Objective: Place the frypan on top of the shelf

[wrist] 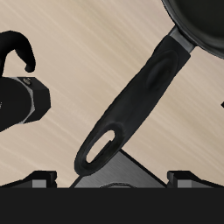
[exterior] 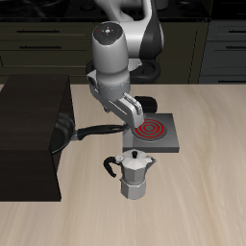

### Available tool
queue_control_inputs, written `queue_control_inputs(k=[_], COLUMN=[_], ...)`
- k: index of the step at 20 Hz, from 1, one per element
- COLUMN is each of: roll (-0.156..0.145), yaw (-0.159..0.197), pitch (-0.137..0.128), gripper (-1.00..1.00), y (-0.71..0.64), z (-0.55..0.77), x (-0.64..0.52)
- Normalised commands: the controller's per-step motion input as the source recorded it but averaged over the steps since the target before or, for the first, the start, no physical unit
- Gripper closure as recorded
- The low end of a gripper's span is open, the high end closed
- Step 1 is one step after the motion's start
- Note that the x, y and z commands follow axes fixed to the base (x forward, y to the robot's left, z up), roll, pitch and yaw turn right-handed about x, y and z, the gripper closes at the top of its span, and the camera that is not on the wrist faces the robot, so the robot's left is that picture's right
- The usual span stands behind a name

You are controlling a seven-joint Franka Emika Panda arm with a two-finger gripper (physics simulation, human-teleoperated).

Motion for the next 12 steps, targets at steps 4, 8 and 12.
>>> queue_control_inputs(k=[4,8,12], roll=[0.028,0.011,0.005], yaw=[-0.012,-0.029,-0.028], pitch=[-0.001,0.000,0.003], gripper=[-1.00,-1.00,-1.00], y=[0.08,-0.01,0.02], z=[-0.05,-0.06,-0.11], x=[0.05,0.04,0.07])
